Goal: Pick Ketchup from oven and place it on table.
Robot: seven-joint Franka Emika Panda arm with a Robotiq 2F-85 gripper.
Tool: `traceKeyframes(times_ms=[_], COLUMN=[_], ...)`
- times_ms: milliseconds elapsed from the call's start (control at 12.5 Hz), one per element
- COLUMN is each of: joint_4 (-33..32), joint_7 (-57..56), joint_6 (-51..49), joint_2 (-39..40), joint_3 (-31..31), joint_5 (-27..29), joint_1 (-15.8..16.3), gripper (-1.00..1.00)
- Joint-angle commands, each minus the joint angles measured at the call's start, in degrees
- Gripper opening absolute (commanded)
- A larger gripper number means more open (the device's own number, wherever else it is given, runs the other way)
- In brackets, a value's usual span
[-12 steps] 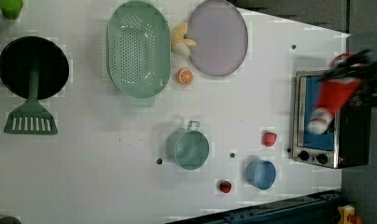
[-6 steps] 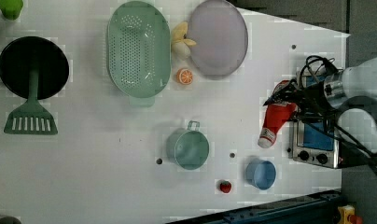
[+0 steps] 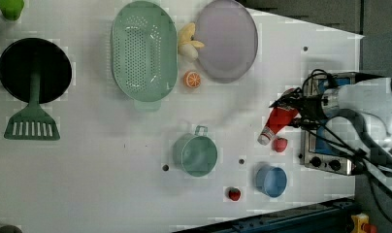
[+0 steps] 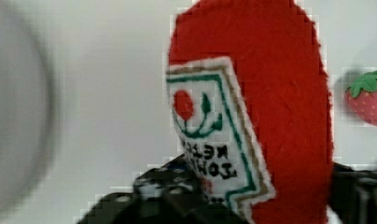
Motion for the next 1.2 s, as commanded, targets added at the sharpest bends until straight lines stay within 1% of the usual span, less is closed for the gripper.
traceKeyframes(times_ms=[80,240,320,480,640,880,1040,1200], joint_4=[-1.35,-1.29,-1.10,-0.31,2.10,8.74,15.70,23.04], joint_7=[0.48,0.50,0.97,2.60,4.22,4.34,4.96,4.87], joint_6=[3.04,4.57,4.48,3.59,0.59,-10.72,-19.28,-26.88], joint_2=[2.52,3.11,2.23,-1.97,-8.05,-16.41,-19.83,-21.27], joint_3=[1.46,1.52,1.51,1.50,1.44,1.65,2.18,2.16], joint_5=[-1.37,-1.37,-1.37,-1.37,-1.38,-1.52,-1.71,-2.18], joint_1=[1.41,1.50,1.53,1.53,1.51,1.55,1.60,1.52], gripper=[1.00,1.00,1.00,1.00,1.00,1.00,1.00,1.00])
